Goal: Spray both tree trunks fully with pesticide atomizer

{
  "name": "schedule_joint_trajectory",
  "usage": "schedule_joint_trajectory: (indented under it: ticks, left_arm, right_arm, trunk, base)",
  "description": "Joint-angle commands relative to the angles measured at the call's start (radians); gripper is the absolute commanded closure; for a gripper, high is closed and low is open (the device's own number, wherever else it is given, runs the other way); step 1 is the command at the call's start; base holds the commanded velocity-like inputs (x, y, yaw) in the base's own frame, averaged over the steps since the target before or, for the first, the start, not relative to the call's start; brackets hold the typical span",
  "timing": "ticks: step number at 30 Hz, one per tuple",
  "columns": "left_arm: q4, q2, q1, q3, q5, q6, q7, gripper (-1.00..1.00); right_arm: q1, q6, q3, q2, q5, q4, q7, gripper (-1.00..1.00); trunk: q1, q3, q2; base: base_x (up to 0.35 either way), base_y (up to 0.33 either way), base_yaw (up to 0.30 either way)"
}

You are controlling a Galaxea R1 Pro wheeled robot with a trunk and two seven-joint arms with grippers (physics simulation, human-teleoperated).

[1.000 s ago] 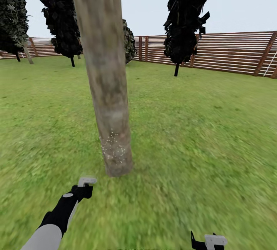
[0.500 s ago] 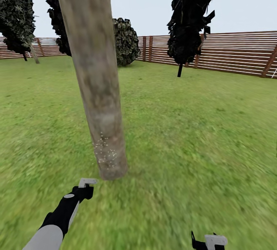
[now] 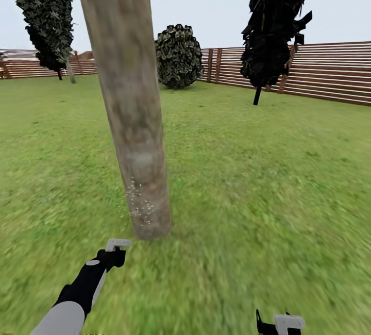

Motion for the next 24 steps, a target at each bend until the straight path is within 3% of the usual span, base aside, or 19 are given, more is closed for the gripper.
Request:
schedule_joint_trajectory:
  ticks: [1, 9, 24]
  left_arm:
    - [0.0, 0.0, 0.0, 0.0, 0.0, 0.0, 0.0, 1.0]
    - [0.001, 0.001, 0.0, 0.001, 0.0, -0.002, 0.001, 1.0]
    - [0.0, 0.001, 0.0, 0.001, -0.001, 0.003, 0.001, 1.0]
  right_arm:
    - [0.0, 0.0, 0.0, 0.0, 0.0, 0.0, 0.0, -1.0]
    - [0.0, 0.001, 0.0, 0.0, 0.0, 0.0, 0.0, -1.0]
    - [0.0, 0.001, 0.0, 0.0, 0.0, 0.001, 0.0, -1.0]
  trunk:
    - [0.0, 0.0, 0.0]
    - [0.0, 0.0, 0.0]
    - [0.0, 0.0, 0.0]
  base:
    - [0.113, -0.275, 0.212]
    - [0.045, -0.275, 0.036]
    - [0.104, -0.269, 0.223]
